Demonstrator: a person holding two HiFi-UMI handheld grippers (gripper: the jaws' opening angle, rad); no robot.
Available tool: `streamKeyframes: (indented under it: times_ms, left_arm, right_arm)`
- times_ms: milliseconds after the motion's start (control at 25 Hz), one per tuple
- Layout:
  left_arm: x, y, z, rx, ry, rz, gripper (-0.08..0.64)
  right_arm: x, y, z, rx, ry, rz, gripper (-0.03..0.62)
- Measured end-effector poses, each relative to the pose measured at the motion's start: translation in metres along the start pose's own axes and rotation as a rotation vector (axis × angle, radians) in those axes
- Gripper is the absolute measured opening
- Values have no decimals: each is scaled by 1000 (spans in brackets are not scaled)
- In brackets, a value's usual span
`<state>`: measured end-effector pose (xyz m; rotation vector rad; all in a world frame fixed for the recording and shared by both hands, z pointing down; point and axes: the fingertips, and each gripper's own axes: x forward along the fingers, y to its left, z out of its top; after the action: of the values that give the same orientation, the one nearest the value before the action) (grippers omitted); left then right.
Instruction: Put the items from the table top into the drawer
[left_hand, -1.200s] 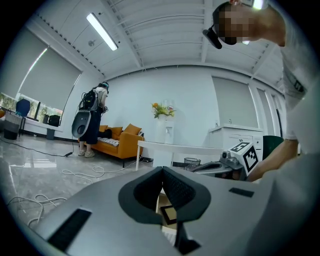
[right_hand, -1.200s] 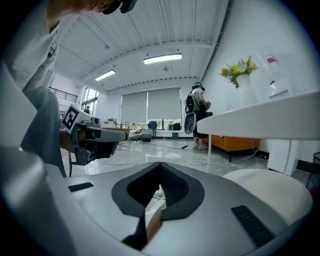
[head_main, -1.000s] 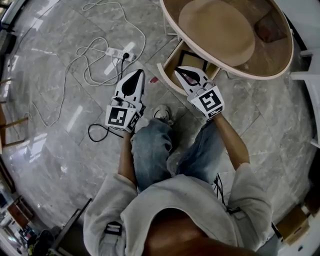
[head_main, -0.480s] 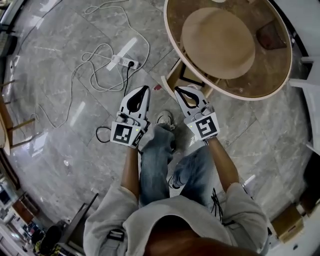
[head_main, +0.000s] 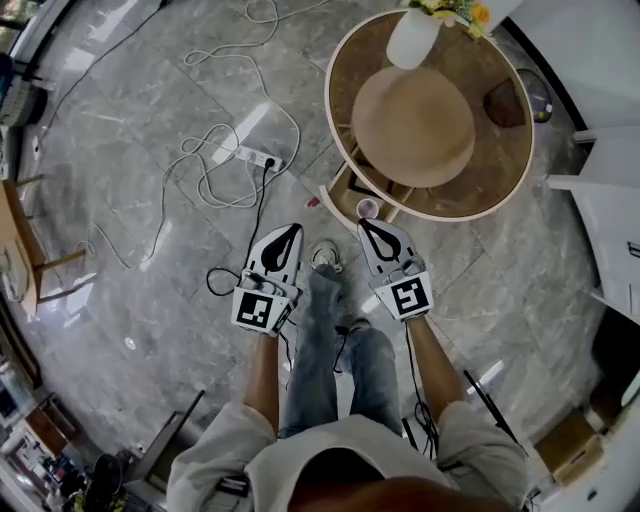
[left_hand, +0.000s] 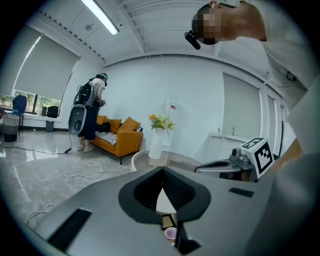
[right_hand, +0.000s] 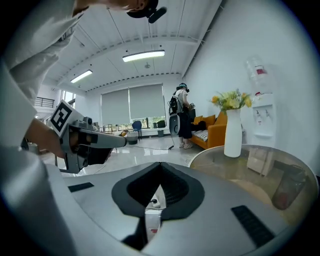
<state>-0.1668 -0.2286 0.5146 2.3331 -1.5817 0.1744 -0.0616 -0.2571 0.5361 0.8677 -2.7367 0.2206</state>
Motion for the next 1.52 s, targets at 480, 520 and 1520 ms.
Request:
streamKeyframes:
  times_ms: [480,520,1520]
  left_arm:
    - [-78,-78,219,46,-27,-85,15]
    - [-83,-86,236,52,-32,-95,15]
    - [-237,-251,394,156,-237,-180,15]
  right_arm:
    - [-127,1,232,60,7,-165,23]
    - [-139,2,250,57,3,-179,23]
    - [-421,67,353,2,-128,-481,23]
